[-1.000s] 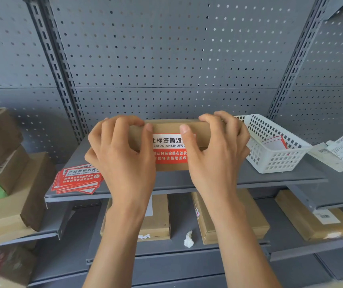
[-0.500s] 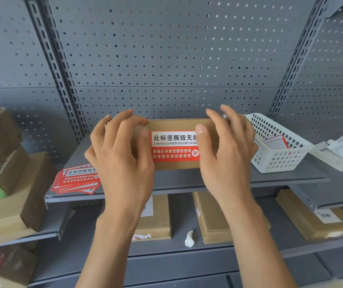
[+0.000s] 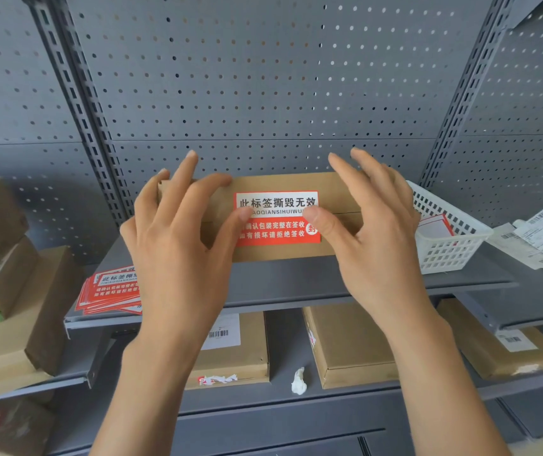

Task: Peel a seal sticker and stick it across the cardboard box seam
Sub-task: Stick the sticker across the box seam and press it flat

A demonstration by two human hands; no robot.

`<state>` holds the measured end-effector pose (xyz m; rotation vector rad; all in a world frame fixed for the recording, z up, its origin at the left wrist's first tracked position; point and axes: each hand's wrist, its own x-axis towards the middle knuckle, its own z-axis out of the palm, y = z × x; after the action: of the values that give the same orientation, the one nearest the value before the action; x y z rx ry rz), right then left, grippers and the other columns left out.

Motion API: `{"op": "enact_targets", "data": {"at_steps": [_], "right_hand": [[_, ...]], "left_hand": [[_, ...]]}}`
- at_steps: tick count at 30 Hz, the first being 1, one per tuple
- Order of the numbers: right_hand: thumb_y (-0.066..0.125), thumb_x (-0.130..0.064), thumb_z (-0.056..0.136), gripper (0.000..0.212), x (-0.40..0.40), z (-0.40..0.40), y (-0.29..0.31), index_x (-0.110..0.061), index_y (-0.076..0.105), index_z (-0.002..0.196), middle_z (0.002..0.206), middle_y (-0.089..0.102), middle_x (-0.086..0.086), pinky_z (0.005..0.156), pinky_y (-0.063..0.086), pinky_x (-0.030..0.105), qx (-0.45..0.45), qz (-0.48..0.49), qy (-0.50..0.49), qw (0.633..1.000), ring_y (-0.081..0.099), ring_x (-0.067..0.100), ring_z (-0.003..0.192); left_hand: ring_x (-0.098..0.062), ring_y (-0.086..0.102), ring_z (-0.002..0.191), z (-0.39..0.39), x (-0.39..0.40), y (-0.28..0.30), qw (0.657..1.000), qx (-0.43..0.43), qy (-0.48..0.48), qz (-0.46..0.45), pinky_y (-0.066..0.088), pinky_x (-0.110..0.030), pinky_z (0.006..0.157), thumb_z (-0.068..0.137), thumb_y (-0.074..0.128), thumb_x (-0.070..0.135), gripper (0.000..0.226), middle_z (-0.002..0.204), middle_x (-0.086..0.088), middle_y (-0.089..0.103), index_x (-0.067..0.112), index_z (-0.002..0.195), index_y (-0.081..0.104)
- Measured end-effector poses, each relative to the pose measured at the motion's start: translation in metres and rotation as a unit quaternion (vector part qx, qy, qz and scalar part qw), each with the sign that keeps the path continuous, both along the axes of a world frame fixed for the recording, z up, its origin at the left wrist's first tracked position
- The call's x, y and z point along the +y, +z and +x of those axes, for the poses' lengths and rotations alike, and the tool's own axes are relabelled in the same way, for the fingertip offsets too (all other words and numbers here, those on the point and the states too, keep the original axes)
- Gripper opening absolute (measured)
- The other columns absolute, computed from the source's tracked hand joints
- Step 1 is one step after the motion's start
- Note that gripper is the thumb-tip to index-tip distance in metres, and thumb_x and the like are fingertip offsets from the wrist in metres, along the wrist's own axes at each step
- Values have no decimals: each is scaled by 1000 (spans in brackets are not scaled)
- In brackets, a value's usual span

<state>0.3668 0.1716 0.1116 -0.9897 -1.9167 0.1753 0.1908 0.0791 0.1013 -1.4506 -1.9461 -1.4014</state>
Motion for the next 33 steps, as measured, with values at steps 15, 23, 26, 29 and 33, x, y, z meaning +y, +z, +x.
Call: {"op": "enact_targets", "data": {"at_steps": [15, 23, 26, 29, 33], "right_hand": [[51, -87, 68, 100, -5, -1, 9, -40, 33, 154, 169, 16, -13, 116, 18, 57, -79, -11, 2, 997, 11, 30, 155], [54, -85, 70, 99, -1, 1, 6, -36, 36, 154, 168, 19, -10, 114, 21, 58, -86, -15, 12, 996, 15, 32, 153], [60, -77, 73, 92, 0, 7, 9, -36, 39, 153, 167, 23, -10, 119, 20, 54, -51, -33, 47, 997, 17, 27, 153], [63, -67, 73, 87, -1, 11, 13, -38, 39, 152, 167, 24, -13, 122, 18, 53, -26, -60, 71, 995, 15, 21, 155], [74, -51, 78, 80, 0, 20, 16, -41, 41, 150, 165, 25, -19, 125, 15, 51, -14, -77, 95, 992, 14, 12, 155]], "left_hand": [[-36, 35, 151, -13, -4, 3, 998, 62, -24, -2, 26, -46, 104, 77, 64, 72, 77, 162, -5, 41, 23, 136, 65], [-35, 34, 152, -15, -3, 2, 998, 65, -21, 2, 22, -44, 102, 72, 69, 69, 79, 161, -5, 41, 25, 138, 64], [-35, 33, 152, -18, -4, 4, 997, 70, -36, -6, 22, -44, 106, 73, 71, 65, 77, 161, -7, 42, 24, 138, 64], [-35, 33, 152, -23, -6, 5, 995, 76, -59, -9, 29, -49, 111, 78, 72, 57, 69, 160, -7, 43, 22, 137, 65], [-31, 34, 152, -30, -11, 7, 993, 80, -83, -15, 26, -44, 109, 81, 72, 47, 61, 158, -3, 44, 25, 137, 64]]}}
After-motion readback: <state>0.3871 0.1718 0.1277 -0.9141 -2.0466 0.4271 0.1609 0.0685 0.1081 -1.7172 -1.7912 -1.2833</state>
